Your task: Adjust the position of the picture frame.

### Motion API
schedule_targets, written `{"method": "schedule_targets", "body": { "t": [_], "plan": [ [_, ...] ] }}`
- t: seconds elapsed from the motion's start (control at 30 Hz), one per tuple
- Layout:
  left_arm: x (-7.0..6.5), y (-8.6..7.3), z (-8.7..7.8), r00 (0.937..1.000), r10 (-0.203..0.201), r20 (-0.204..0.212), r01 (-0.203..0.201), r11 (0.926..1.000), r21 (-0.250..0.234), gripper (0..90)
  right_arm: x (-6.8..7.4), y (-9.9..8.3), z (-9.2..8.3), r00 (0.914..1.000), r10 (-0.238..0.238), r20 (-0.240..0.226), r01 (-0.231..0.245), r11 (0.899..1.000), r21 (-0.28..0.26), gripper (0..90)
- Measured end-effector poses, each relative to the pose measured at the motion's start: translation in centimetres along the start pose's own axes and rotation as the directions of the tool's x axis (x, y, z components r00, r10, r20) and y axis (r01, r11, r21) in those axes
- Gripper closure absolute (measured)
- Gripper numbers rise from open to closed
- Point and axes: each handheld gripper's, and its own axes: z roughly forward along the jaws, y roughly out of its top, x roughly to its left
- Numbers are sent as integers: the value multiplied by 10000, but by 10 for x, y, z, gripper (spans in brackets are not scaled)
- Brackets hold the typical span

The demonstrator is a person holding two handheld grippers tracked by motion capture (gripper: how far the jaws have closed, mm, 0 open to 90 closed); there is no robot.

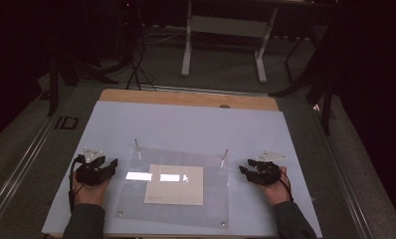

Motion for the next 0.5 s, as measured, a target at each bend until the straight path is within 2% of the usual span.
{"method": "schedule_targets", "body": {
  "t": [0.07, 0.13, 0.2, 0.33, 0.4, 0.5],
  "plan": [
    [0, 1, 1, 9992, 5, 410, -7, 10000, 49, 510, 1, 1, 0, 9999, 36, -99, -37, 10000, -35, 547],
    [-1, 1, 2, 9987, 116, 489, -121, 9999, 98, 511, 3, 1, 0, 9998, -29, -210, 28, 10000, -56, 553],
    [-4, 1, 3, 9959, 291, 860, -300, 9995, 87, 519, 7, 3, -1, 9996, -123, -238, 120, 9999, -97, 564],
    [-4, 2, 2, 9934, 320, 1102, -331, 9994, 75, 532, 7, 5, -3, 9995, -59, -304, 54, 9999, -153, 566],
    [-3, 5, 2, 9904, 413, 1318, -435, 9990, 138, 555, 7, 7, -6, 9992, 28, -393, -38, 9997, -249, 567],
    [-3, 12, 2, 9845, 716, 1599, -708, 9974, -111, 569, 6, 12, -9, 9983, 153, -563, -179, 9988, -460, 579]
  ]
}}
